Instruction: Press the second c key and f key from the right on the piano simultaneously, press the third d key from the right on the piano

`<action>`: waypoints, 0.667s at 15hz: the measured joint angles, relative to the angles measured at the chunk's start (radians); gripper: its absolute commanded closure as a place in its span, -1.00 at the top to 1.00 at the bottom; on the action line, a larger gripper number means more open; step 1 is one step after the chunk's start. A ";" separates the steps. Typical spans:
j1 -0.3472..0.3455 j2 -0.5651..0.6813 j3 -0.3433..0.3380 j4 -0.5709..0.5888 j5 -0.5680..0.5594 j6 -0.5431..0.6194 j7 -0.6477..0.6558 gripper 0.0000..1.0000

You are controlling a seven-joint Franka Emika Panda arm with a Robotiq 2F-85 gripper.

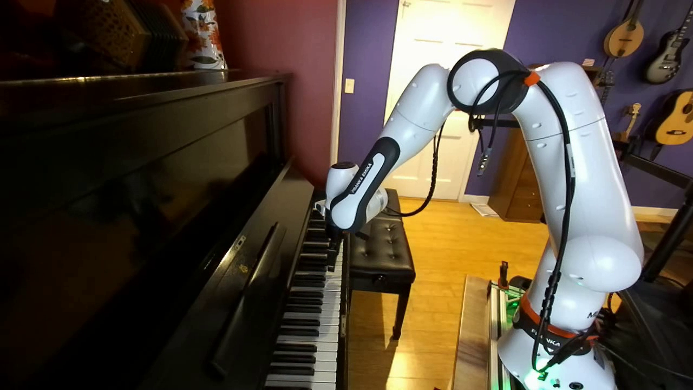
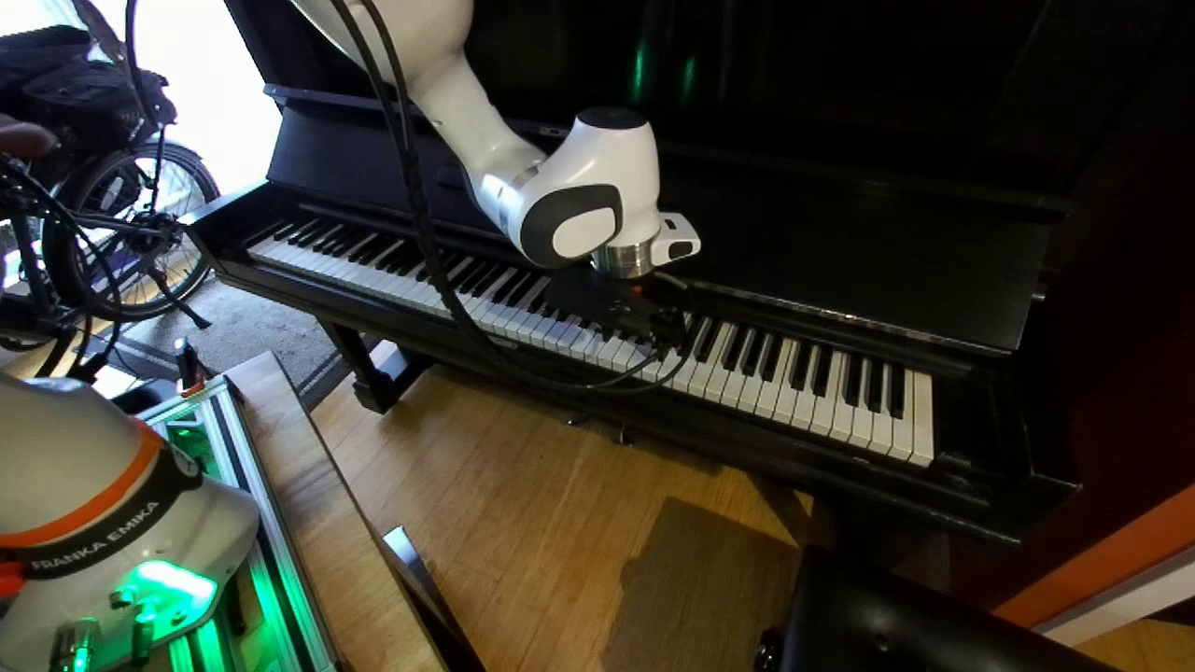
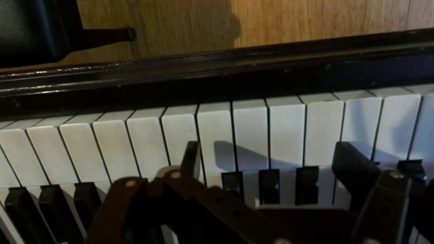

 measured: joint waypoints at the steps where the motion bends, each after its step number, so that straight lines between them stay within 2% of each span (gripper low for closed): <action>1: -0.001 0.007 0.000 0.001 -0.003 0.012 -0.001 1.00; 10: -0.013 0.044 0.003 0.022 -0.029 0.052 -0.009 1.00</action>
